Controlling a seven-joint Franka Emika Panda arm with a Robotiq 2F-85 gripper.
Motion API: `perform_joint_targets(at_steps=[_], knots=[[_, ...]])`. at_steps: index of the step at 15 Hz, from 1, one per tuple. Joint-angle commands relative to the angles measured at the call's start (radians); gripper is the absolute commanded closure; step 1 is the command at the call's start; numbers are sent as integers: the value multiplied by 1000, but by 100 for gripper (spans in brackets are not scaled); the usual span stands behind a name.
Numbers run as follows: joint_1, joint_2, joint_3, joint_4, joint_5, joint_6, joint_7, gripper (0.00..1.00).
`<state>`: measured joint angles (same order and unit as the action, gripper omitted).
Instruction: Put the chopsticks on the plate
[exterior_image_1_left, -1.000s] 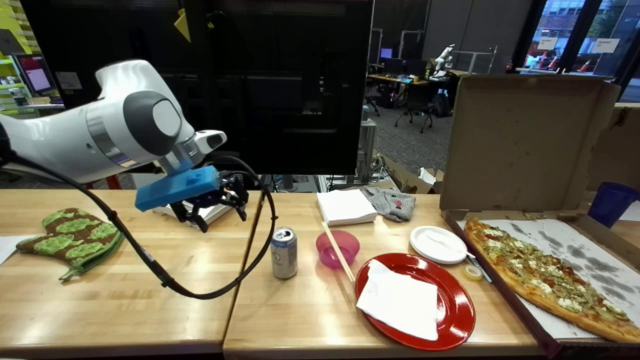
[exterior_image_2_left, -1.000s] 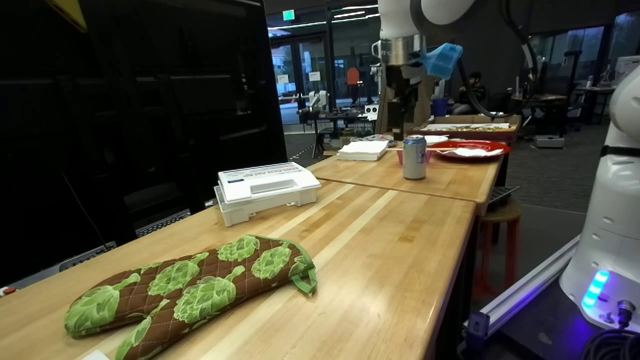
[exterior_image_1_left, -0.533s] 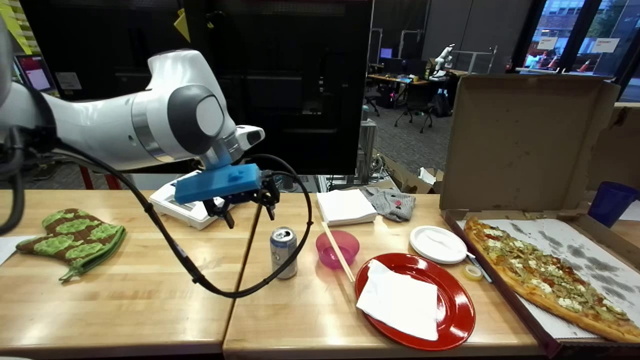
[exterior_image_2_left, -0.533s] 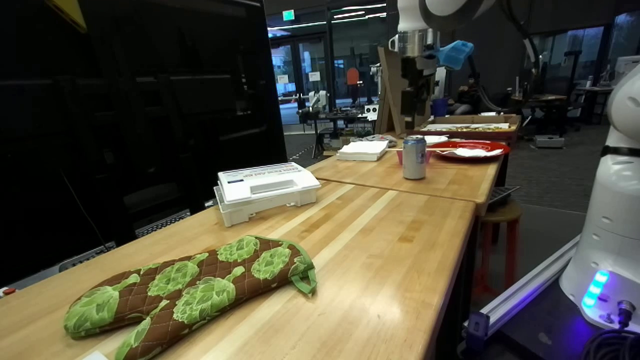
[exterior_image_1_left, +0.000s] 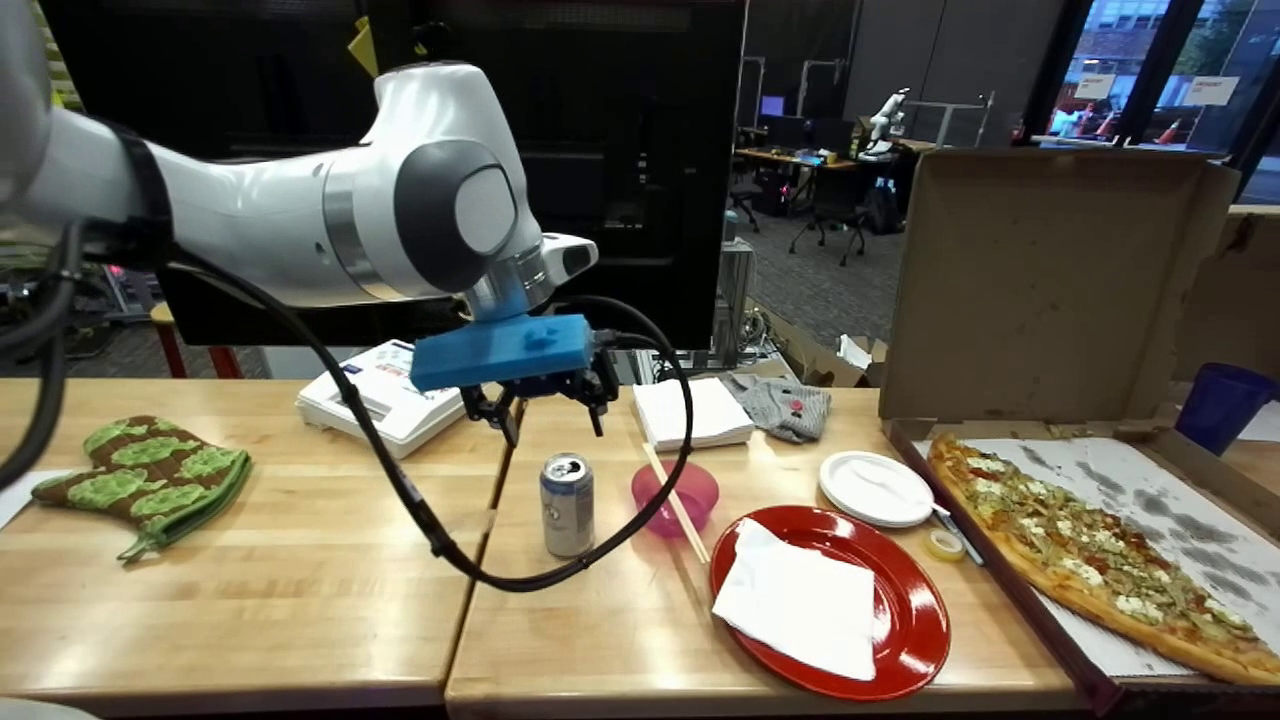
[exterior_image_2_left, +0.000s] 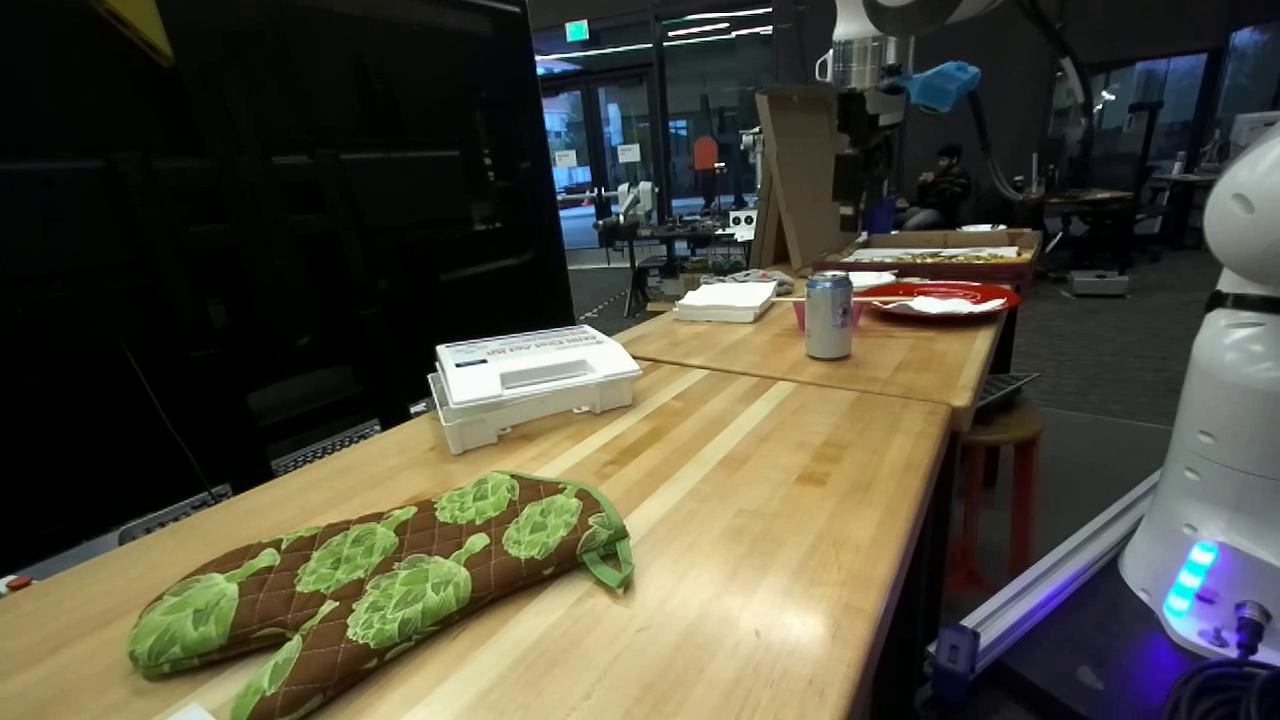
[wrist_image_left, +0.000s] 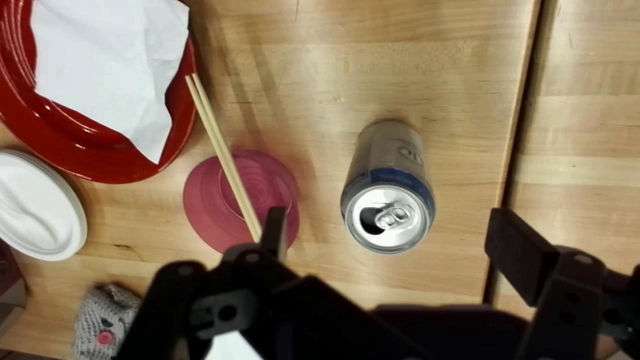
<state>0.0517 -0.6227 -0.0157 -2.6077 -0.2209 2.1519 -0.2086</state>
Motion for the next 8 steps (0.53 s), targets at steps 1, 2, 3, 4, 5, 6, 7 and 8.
perform_joint_targets(at_steps=[1,2,3,4,5,6,7,8], knots=[[-25,5,-38,40,6,-51,-42,0],[-29,9,-47,46,7,-56,-50,0],[-33,12,-53,52,8,-61,-52,0],[-34,13,-55,56,21,-68,-34,0],[-37,17,-55,63,41,-77,-6,0],[-35,5,-50,37,20,-48,-23,0],[-35,5,-51,38,22,-49,-23,0],[-35,5,-51,38,22,-49,-23,0]])
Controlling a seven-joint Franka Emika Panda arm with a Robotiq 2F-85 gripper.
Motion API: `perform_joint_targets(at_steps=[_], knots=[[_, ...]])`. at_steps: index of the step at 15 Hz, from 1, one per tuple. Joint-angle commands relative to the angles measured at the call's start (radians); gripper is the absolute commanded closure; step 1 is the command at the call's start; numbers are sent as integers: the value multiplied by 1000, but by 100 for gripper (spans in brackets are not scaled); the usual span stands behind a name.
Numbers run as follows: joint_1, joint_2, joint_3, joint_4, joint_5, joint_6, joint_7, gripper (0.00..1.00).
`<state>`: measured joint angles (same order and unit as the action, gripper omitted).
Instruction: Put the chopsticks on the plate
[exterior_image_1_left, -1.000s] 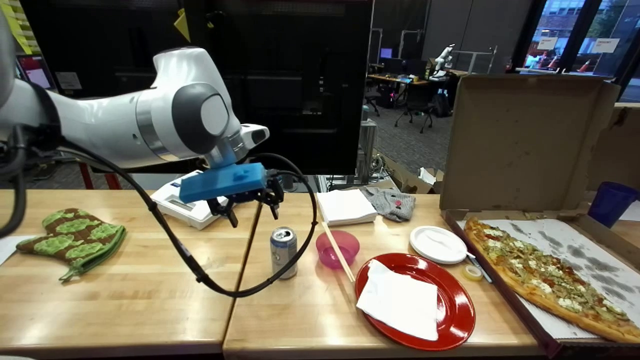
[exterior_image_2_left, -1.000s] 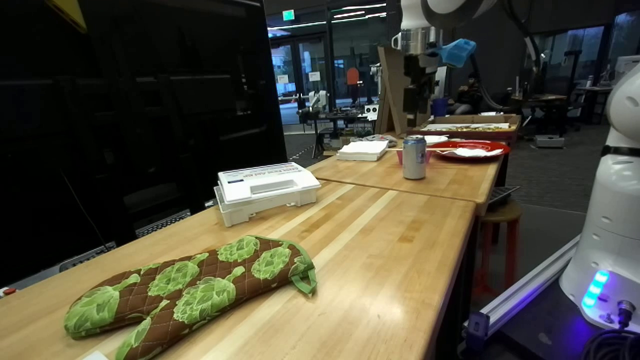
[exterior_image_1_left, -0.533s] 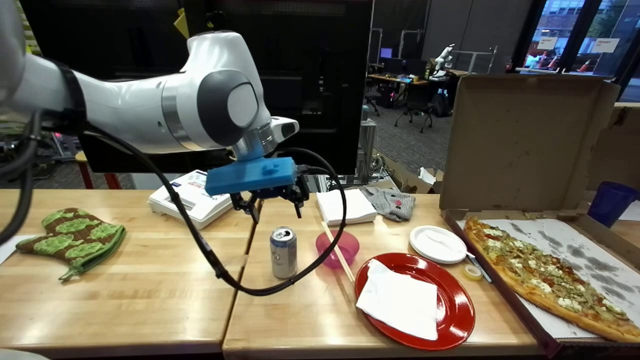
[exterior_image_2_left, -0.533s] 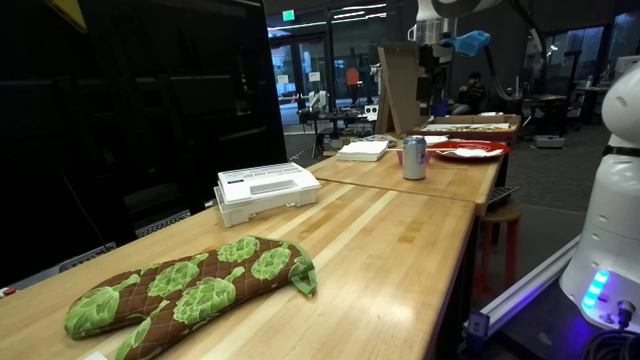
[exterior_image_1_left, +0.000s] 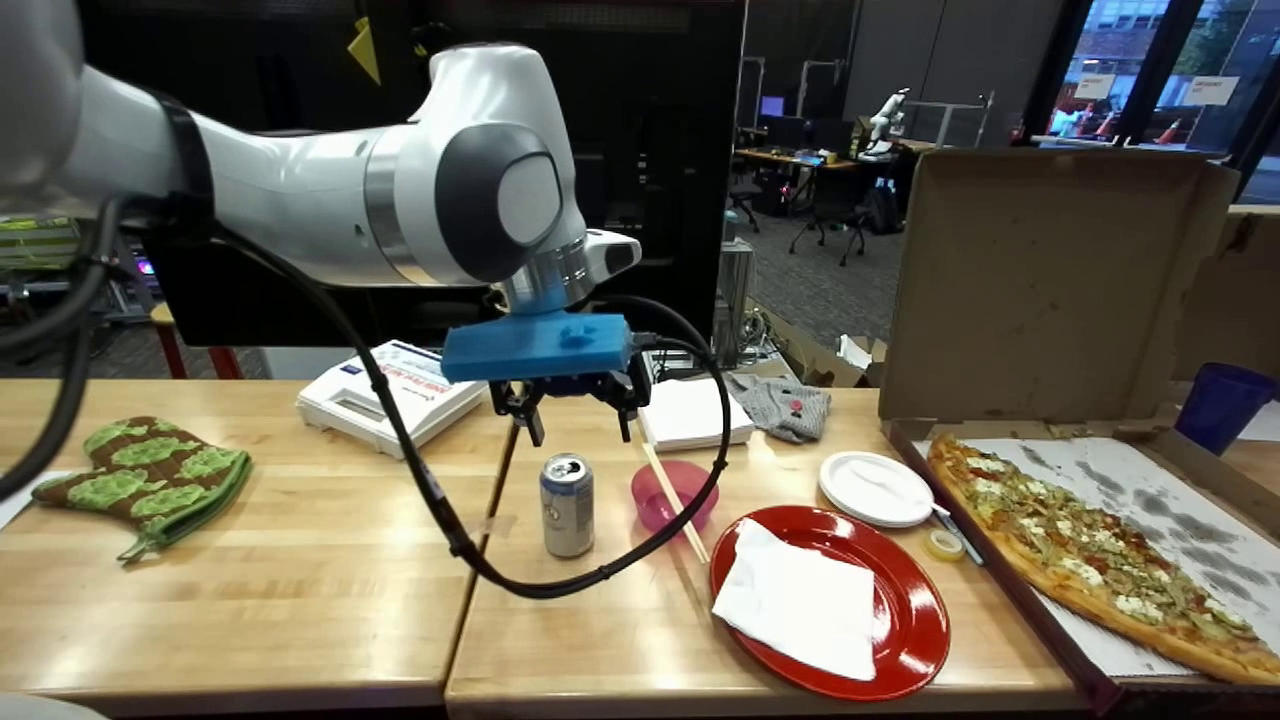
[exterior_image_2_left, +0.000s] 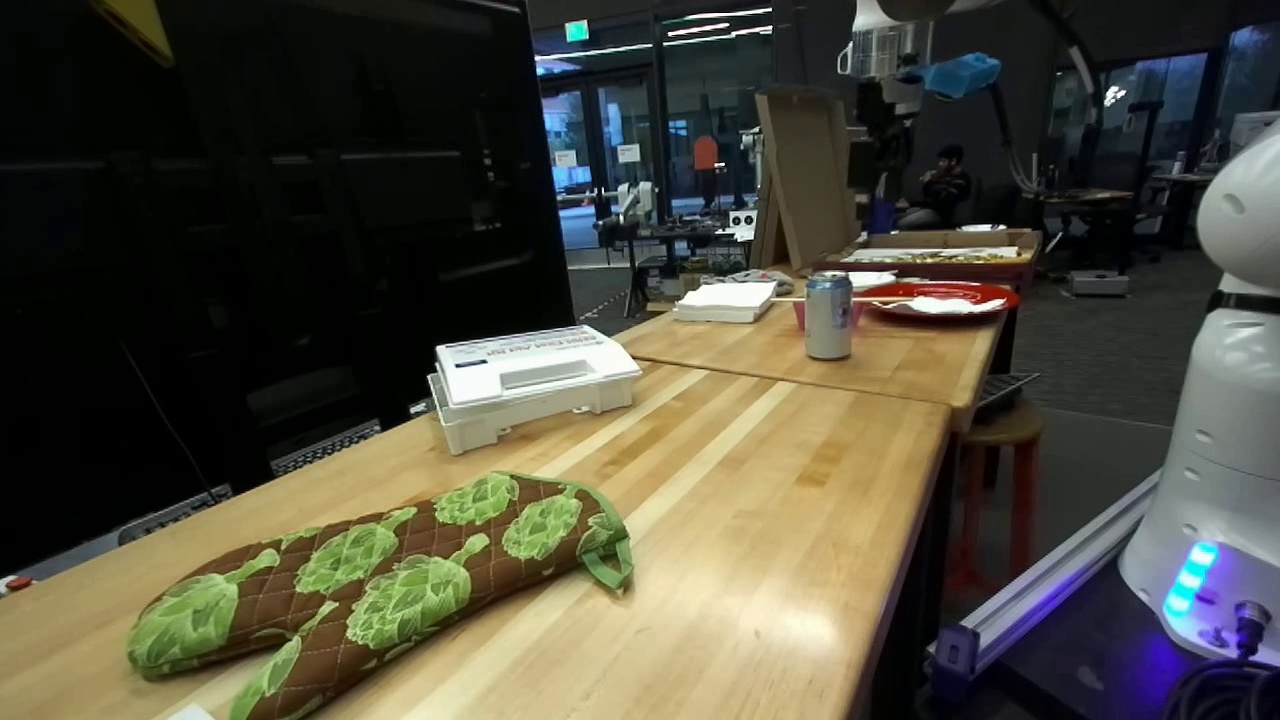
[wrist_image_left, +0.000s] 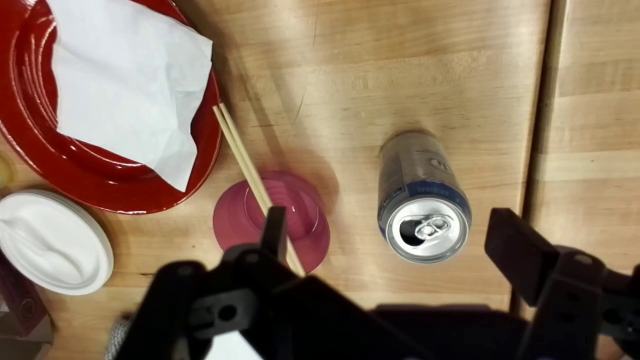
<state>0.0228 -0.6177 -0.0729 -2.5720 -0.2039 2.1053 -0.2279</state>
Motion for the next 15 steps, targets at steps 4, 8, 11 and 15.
perform_joint_targets(at_steps=[4,8,11,15], knots=[[-6,0,7,0,5,-2,-3,0],[0,-2,18,-9,-30,27,-32,0],[10,-1,4,2,-51,20,-111,0],[7,14,-53,44,-23,-9,-212,0]])
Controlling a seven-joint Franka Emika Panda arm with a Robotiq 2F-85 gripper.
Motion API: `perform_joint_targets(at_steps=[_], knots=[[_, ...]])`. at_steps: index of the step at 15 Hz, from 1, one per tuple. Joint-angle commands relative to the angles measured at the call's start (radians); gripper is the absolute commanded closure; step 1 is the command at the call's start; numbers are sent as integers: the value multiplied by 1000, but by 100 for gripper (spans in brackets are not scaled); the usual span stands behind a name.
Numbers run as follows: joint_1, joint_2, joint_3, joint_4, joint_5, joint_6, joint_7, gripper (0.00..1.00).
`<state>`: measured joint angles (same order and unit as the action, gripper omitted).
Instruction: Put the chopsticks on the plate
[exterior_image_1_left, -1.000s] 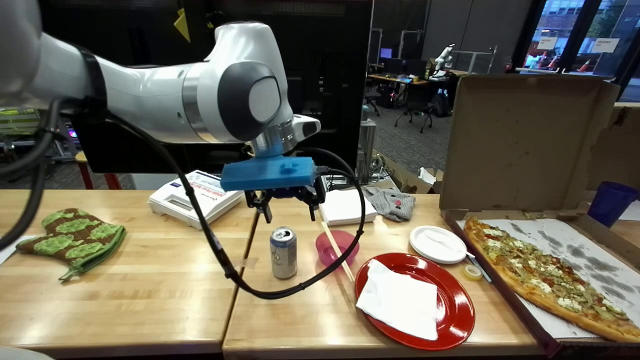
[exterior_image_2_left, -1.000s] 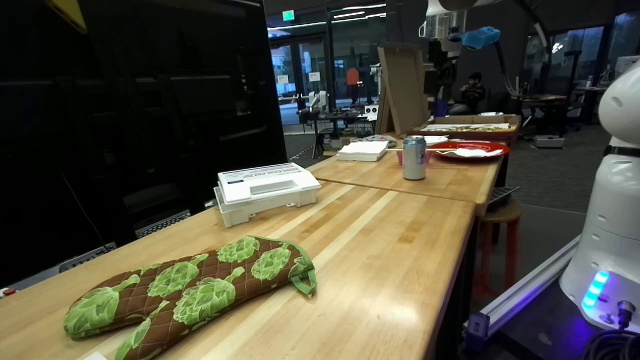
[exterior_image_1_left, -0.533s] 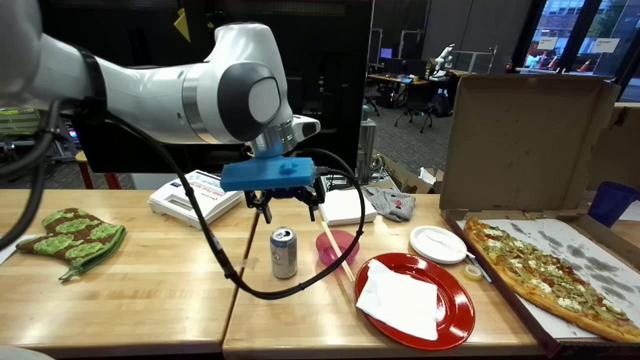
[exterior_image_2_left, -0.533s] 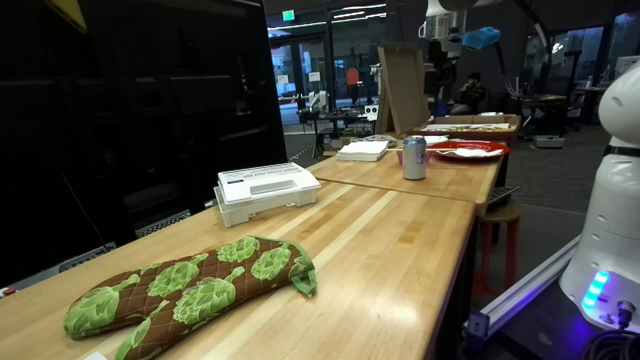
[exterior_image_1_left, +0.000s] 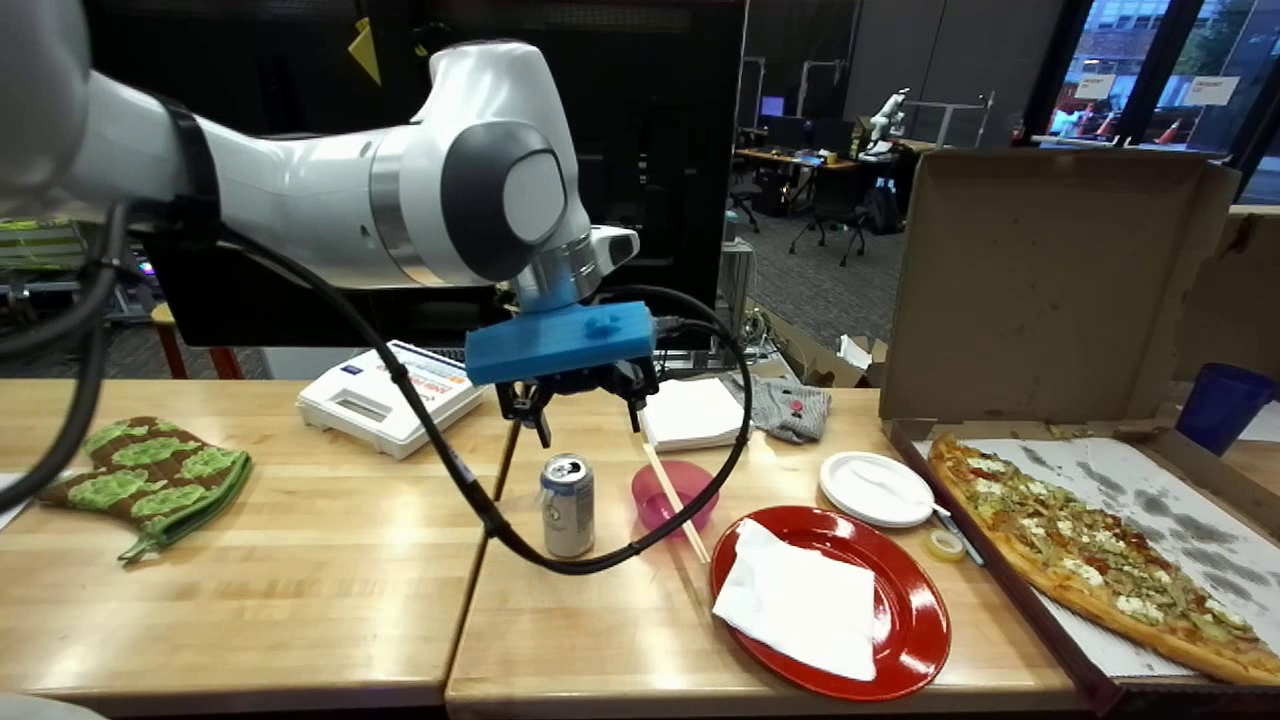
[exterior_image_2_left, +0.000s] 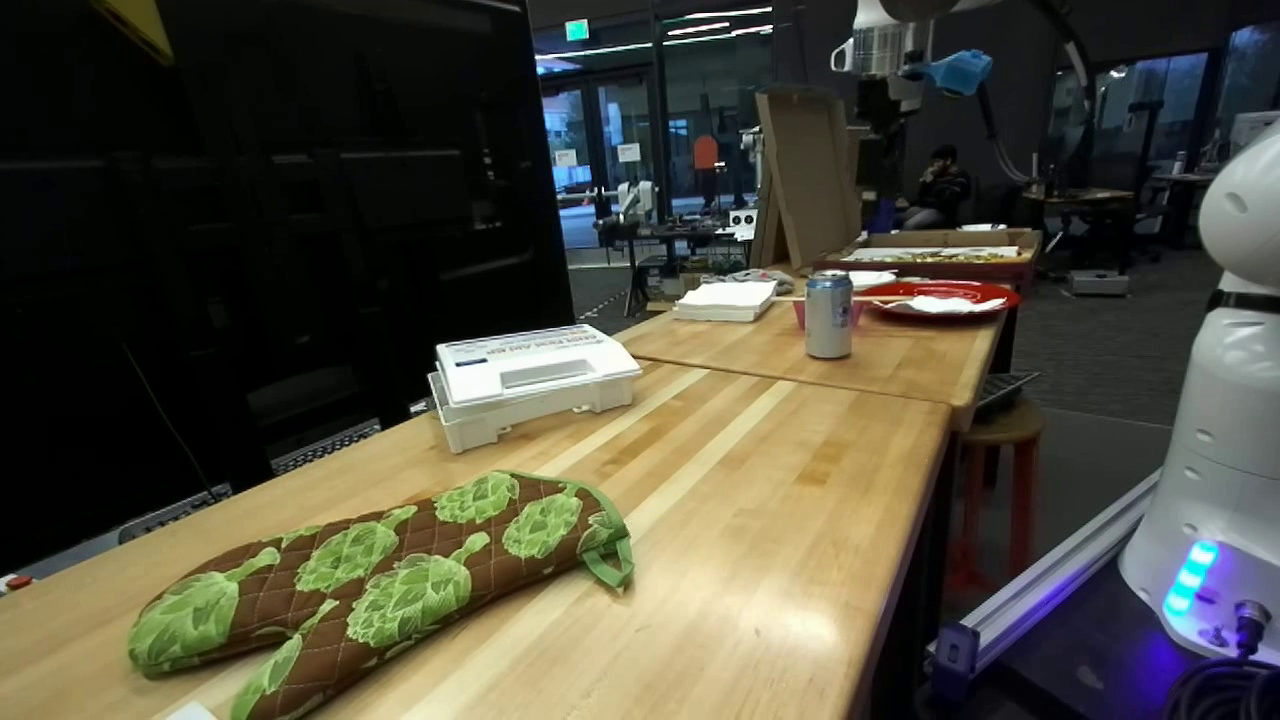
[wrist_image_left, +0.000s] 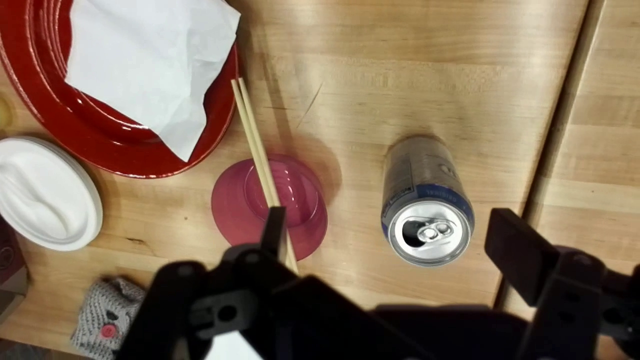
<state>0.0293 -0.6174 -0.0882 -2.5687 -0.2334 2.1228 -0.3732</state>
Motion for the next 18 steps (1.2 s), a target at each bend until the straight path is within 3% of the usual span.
perform_joint_targets(at_steps=[1,11,18], knots=[[-5,19,-54,58,19,-37,-72,0],[-50,144,-206,245,131,-42,-125,0],[-101,293,-220,315,153,50,-93,0]])
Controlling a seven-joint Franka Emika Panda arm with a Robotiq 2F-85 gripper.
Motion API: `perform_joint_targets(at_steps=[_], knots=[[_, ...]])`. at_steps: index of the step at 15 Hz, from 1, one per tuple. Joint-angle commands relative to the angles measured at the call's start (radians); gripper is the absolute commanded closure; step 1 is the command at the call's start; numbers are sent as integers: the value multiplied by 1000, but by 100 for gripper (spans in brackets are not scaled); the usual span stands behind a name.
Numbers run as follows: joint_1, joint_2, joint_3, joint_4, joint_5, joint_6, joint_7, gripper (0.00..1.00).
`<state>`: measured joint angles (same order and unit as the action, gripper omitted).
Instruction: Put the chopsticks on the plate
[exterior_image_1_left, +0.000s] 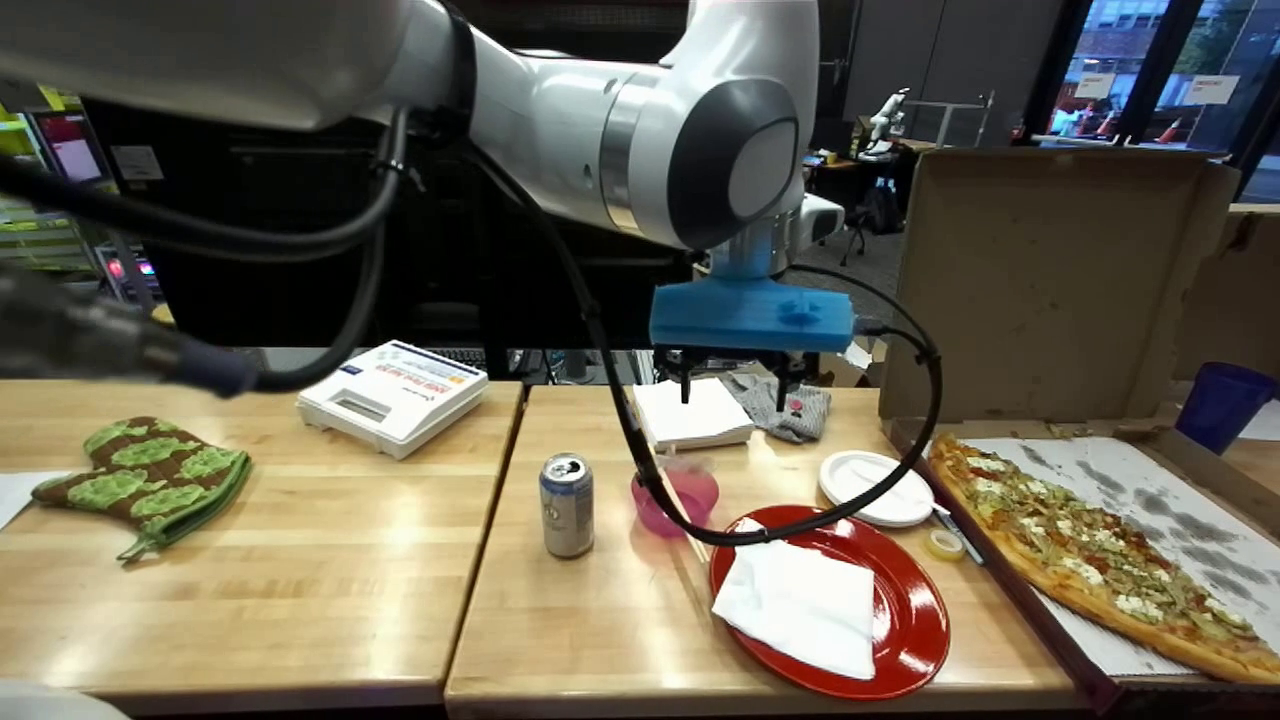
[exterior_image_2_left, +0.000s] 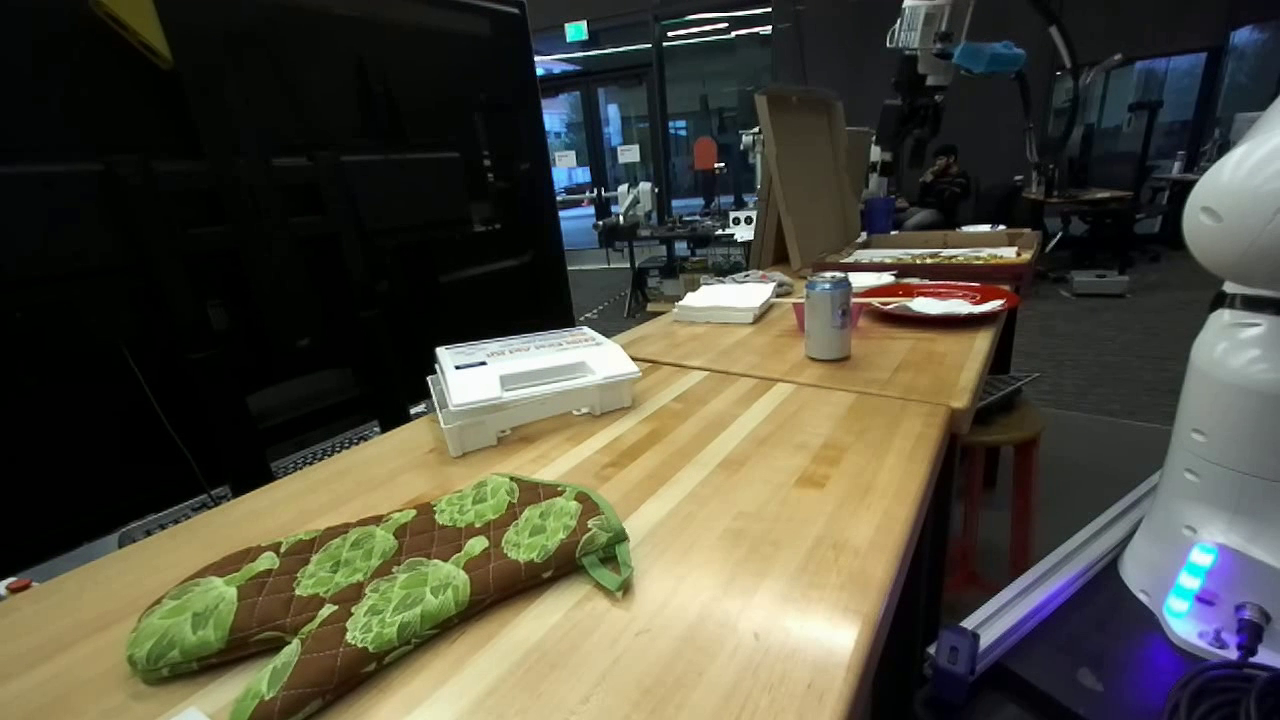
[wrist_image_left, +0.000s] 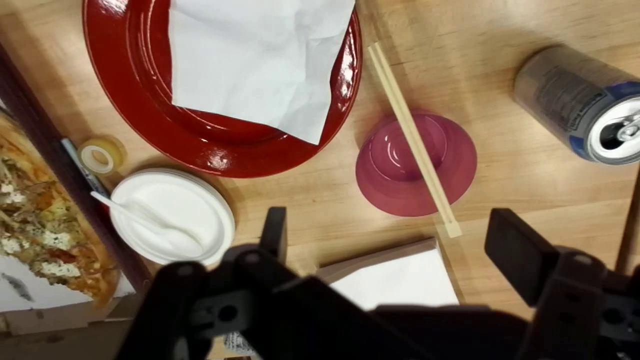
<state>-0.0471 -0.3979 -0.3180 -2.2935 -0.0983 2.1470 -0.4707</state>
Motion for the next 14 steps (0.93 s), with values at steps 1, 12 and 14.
perform_joint_targets(at_steps=[1,12,14], knots=[[-29,98,11,43,24,37,9,0],[-89,262,20,29,113,79,11,0],[-94,267,29,30,102,69,5,0]])
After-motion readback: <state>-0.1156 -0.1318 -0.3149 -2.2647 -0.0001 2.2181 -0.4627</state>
